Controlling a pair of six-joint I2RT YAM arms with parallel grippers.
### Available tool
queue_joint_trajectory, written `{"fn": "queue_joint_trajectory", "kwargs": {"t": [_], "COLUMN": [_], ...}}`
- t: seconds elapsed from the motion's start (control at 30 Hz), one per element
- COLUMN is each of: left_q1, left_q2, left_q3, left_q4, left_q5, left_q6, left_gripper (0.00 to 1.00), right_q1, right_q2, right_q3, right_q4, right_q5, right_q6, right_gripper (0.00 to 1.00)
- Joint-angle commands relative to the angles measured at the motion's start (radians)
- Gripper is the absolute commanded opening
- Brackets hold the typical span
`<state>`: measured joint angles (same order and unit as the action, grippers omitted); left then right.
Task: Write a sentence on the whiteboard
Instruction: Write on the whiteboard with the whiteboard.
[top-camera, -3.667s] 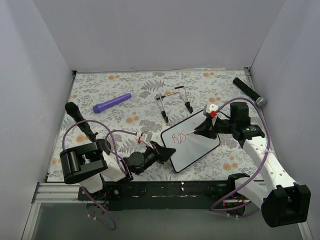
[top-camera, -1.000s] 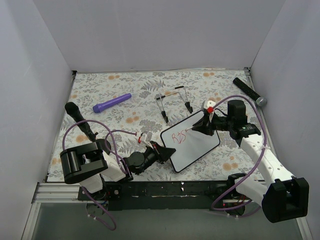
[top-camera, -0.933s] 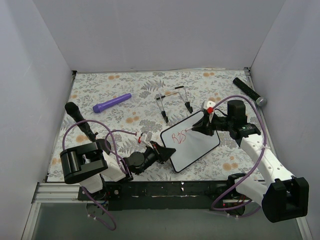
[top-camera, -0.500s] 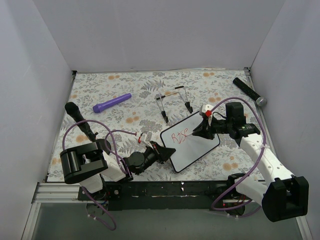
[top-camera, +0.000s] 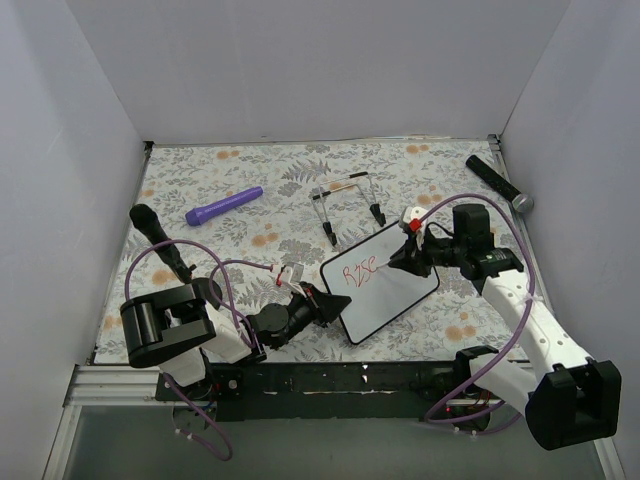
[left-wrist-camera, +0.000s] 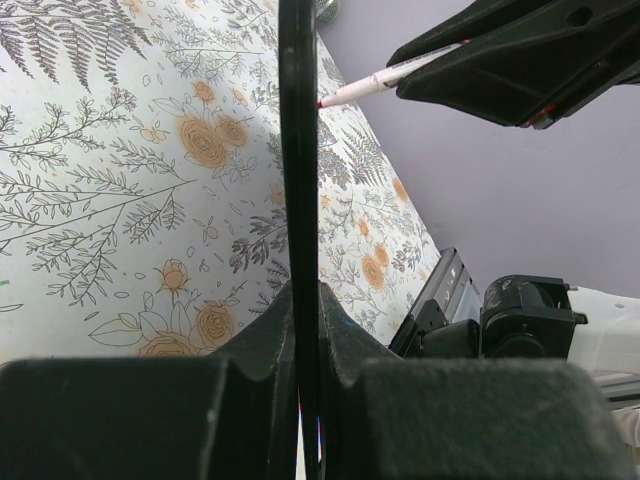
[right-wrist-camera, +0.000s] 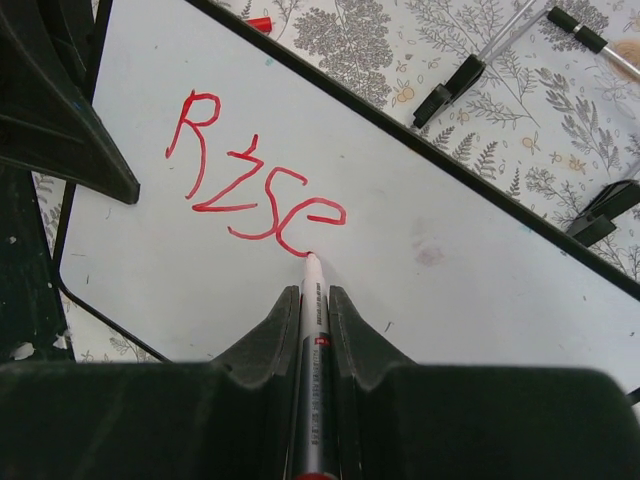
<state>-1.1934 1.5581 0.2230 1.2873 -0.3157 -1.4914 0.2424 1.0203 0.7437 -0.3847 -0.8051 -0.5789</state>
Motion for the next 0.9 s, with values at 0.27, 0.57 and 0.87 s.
{"fn": "queue_joint_trajectory", "kwargs": {"t": [0.27,0.57,0.87], "left_q1": [-0.011,-0.011,-0.011], "left_q2": [-0.026,-0.032,-0.035], "left_q3": [-0.014,-0.019,-0.017], "left_q4": [0.112,0.107,0.106], "left_q5": [0.027,0.027,0.026], "left_q6": [0.049,0.053,0.054], "left_gripper": [0.00,0.00,0.00], "right_q1": [-0.026,-0.075,-0.100], "right_q2": [-0.052,-0.089,-0.091], "right_q3": [0.056,0.023,0.008], "right_q4": [0.000,-0.025,-0.031], "right_q5": [-0.071,-0.106,-0.103], "right_q6": [-0.016,-0.041,-0.050], "right_gripper": [0.01,0.01,0.01]}}
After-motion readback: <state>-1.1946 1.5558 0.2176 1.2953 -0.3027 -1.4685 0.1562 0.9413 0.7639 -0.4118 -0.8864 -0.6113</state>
